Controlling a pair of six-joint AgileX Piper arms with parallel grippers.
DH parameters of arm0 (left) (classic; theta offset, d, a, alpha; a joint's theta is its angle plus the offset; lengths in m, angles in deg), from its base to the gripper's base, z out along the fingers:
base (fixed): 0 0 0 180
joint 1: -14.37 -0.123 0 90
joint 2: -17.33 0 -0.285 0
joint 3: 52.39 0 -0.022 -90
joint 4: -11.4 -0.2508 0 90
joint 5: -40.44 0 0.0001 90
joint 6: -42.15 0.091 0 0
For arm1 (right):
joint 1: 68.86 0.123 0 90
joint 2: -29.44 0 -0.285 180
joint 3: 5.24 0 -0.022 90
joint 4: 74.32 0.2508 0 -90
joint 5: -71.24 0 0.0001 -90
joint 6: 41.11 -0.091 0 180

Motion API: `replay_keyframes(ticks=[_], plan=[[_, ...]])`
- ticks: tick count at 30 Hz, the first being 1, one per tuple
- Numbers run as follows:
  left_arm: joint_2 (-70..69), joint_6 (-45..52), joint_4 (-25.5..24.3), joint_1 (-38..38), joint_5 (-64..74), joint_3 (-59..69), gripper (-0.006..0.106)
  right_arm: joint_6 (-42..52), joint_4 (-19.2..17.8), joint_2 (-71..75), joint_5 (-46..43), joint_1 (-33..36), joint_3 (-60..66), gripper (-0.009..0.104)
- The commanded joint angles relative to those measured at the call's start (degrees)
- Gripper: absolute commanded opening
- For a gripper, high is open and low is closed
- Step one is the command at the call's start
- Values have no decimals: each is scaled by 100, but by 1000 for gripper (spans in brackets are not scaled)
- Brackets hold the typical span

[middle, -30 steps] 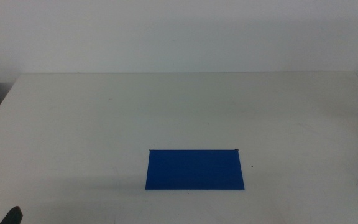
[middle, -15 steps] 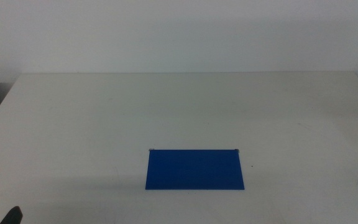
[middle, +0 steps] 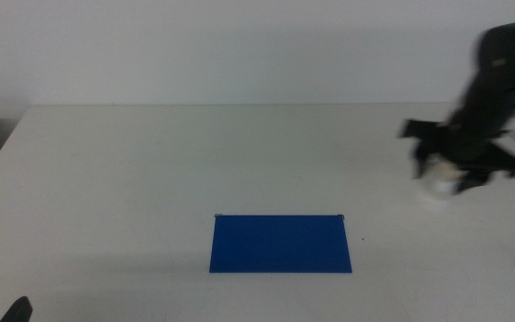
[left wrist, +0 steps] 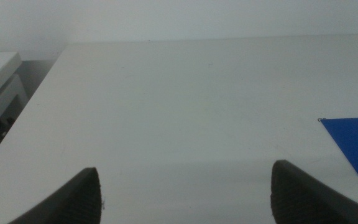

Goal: Use one arm to grab the shoe from the table and place it on the mat.

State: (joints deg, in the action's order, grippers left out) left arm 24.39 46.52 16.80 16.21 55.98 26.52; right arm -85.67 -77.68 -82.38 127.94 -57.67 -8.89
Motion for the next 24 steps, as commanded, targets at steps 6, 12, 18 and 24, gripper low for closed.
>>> replay_keyframes(ticks=[6,12,18,24], plan=[[-78,-27,44,28,-463,40,94,-1118,67,68,-763,1423,-159,-4],[-78,-27,44,28,-463,40,94,-1293,120,-697,-523,2250,-955,-4],[-78,-27,44,28,-463,40,94,-1304,93,-1459,140,2686,-2054,-4],[-78,-27,44,28,-463,40,94,-1266,17,-1542,384,2732,-2230,-4]])
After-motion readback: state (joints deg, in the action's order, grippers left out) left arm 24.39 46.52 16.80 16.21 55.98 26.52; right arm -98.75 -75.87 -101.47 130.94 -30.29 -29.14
